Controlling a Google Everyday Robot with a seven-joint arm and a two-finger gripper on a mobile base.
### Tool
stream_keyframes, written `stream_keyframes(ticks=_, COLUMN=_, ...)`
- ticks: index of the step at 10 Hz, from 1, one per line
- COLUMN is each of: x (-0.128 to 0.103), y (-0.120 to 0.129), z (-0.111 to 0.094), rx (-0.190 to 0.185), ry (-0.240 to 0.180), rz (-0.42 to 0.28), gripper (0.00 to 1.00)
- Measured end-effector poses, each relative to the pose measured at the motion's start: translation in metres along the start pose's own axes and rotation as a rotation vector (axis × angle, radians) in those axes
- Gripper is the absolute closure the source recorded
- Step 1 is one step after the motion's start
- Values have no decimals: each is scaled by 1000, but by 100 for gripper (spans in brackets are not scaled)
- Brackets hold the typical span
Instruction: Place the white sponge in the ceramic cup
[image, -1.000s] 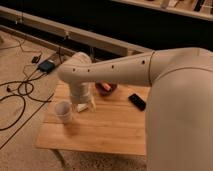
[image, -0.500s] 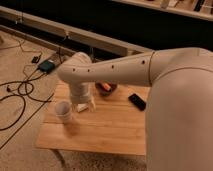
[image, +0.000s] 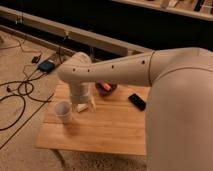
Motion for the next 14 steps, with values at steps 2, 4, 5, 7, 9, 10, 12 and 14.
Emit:
stream_keyframes(ticks=2, x=0, y=0, z=0, rx=1, ry=0, rz=0, gripper=35)
stream_keyframes(ticks=4, x=-9, y=-10, z=4, rx=32, ry=5, rz=-29, gripper=35)
stream_keyframes(ticks=5, x=-20, y=-22, z=8, rx=65, ry=12, rz=-72, gripper=35)
stream_keyframes(ticks=7, x=-44, y=-33, z=17, rx=132, ry=32, rz=-205, gripper=35)
stream_keyframes(ticks=9, x=-78, y=-24, z=31, rx=187, ry=67, rz=-406, gripper=35)
stream_keyframes(ticks=10, x=-87, y=-17, z=36, rx=191, ry=78, rz=-460, gripper=35)
stream_keyframes(ticks=12, x=-112, y=-3, z=50, rx=197, ry=105, rz=-569, gripper=35)
stream_keyframes(ticks=14, x=-128, y=4, z=60, rx=192, ry=118, rz=-611, gripper=35)
